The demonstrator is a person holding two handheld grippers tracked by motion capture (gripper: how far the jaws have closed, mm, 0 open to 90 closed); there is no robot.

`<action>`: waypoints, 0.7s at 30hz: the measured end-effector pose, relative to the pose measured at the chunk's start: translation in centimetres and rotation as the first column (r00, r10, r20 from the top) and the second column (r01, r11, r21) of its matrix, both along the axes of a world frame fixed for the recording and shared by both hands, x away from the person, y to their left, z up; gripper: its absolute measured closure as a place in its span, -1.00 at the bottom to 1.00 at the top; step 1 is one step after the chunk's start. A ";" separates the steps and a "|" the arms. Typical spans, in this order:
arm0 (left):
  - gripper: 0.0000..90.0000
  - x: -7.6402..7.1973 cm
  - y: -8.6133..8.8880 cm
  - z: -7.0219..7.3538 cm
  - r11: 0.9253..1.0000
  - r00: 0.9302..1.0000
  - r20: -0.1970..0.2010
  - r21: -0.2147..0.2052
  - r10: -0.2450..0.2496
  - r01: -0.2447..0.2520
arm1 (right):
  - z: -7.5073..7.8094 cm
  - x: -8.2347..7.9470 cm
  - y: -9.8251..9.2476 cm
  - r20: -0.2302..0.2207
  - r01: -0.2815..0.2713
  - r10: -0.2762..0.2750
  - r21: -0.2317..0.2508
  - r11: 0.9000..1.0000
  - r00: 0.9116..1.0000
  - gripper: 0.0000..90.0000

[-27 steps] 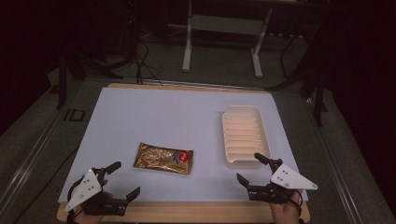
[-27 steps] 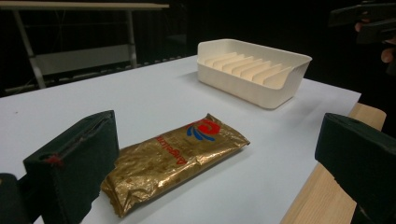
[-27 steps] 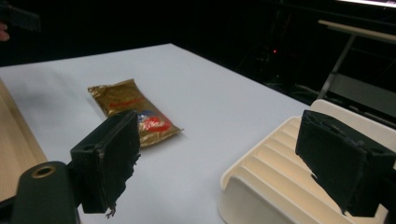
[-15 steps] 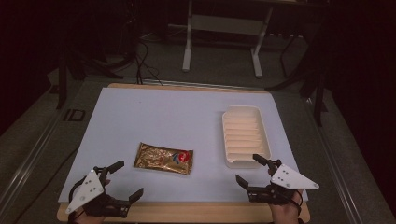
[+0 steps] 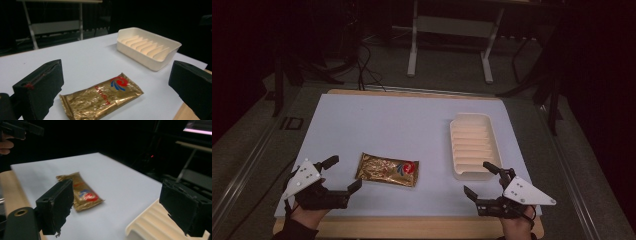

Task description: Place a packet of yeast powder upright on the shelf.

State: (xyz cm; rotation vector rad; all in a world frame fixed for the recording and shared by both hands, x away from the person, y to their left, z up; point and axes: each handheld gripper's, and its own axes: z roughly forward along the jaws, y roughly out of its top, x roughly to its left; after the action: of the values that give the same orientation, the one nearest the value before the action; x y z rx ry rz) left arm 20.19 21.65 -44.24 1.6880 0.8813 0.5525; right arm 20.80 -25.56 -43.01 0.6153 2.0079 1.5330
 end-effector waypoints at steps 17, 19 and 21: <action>-0.65 5.2 -0.2 -3.6 0.990 0.973 -0.208 0.121 0.100 -0.076 | -0.2 0.1 0.6 -0.044 -0.015 0.015 0.006 1.000 0.999 -0.77; -0.62 5.6 -0.3 -4.2 0.985 0.971 -0.209 0.149 0.119 -0.089 | -0.3 0.1 0.7 -0.044 -0.015 0.015 -0.004 1.000 0.999 -0.77; -0.54 6.0 -0.3 -4.7 0.983 0.966 -0.224 0.158 0.131 -0.096 | -0.4 0.1 0.8 -0.051 -0.018 0.017 -0.011 1.000 0.999 -0.77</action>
State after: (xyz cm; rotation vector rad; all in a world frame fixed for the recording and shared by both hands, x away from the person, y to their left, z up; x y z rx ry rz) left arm 26.14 21.39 -48.96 1.8705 1.1361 0.5122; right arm 20.89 -24.72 -43.43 0.6395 2.0633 1.5300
